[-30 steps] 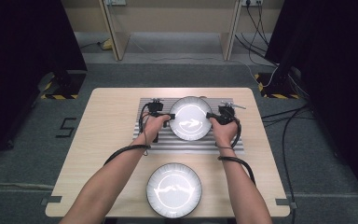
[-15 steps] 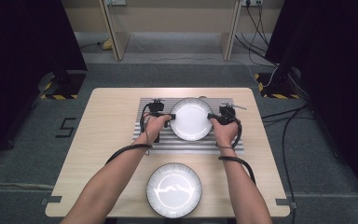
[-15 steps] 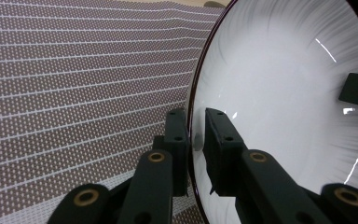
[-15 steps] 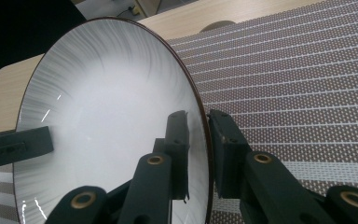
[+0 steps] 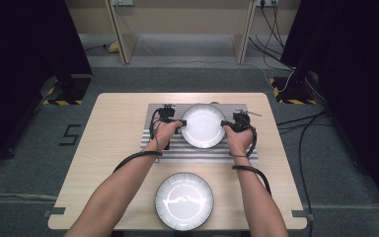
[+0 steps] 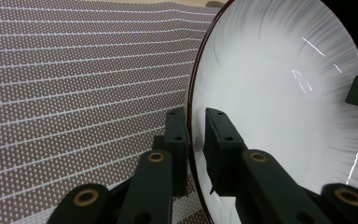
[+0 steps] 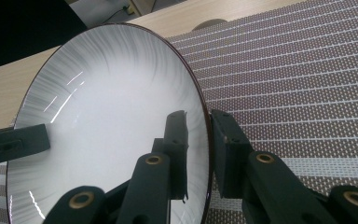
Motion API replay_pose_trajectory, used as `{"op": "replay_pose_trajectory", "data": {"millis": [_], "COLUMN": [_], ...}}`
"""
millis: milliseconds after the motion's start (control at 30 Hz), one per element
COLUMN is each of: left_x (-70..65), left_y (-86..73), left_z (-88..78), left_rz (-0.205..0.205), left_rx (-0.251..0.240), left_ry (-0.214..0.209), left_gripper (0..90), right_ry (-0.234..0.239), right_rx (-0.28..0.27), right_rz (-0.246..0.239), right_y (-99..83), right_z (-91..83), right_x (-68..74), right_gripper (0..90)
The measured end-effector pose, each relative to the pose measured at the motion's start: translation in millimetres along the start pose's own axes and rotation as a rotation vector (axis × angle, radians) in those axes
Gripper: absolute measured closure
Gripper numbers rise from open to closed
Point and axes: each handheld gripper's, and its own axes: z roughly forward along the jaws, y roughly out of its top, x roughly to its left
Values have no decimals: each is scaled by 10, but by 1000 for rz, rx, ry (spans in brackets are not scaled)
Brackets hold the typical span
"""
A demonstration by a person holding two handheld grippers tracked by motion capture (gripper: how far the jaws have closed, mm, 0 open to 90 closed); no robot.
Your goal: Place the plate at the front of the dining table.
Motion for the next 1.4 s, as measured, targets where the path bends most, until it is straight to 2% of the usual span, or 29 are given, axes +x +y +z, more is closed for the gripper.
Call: {"op": "replay_pose_trajectory", "data": {"millis": [267, 467, 600, 633, 700, 767, 1067, 1200, 1300, 1400], "left_x": [8, 29, 47, 60, 62, 50, 42, 63, 59, 62], "left_y": [-2, -17, -43, -54, -54, -18, 57, 47, 25, 0], "left_z": [28, 54, 69, 73, 65, 35, -97, -184, -268, -352], "left_rz": [-2, -2, 18, 35, 34, 54, 84, 90, 130, 145], "left_rx": [11, 22, 38, 39, 18, 0, -48, -66, -81, -79], "left_ry": [12, 22, 47, 57, 60, 65, 79, 73, 70, 57], "left_gripper": [782, 770, 762, 764, 768, 736, 528, 476, 462, 441], "right_ry": [-19, -35, -39, -38, -36, -35, -53, -63, -71, -65], "right_rx": [10, 23, 37, 38, 35, 32, 21, 12, 5, -1], "right_rz": [5, -10, -11, -11, -16, -22, -39, -51, -64, -64], "right_y": [-15, -27, -50, -51, -43, -34, -29, -26, -46, -69], "right_z": [8, 34, 49, 49, 41, 30, -11, -68, -129, -190], "right_x": [-29, -35, -24, -23, -20, -16, 1, 10, 12, 12], "right_gripper": [773, 771, 770, 770, 764, 754, 655, 581, 550, 536]}}
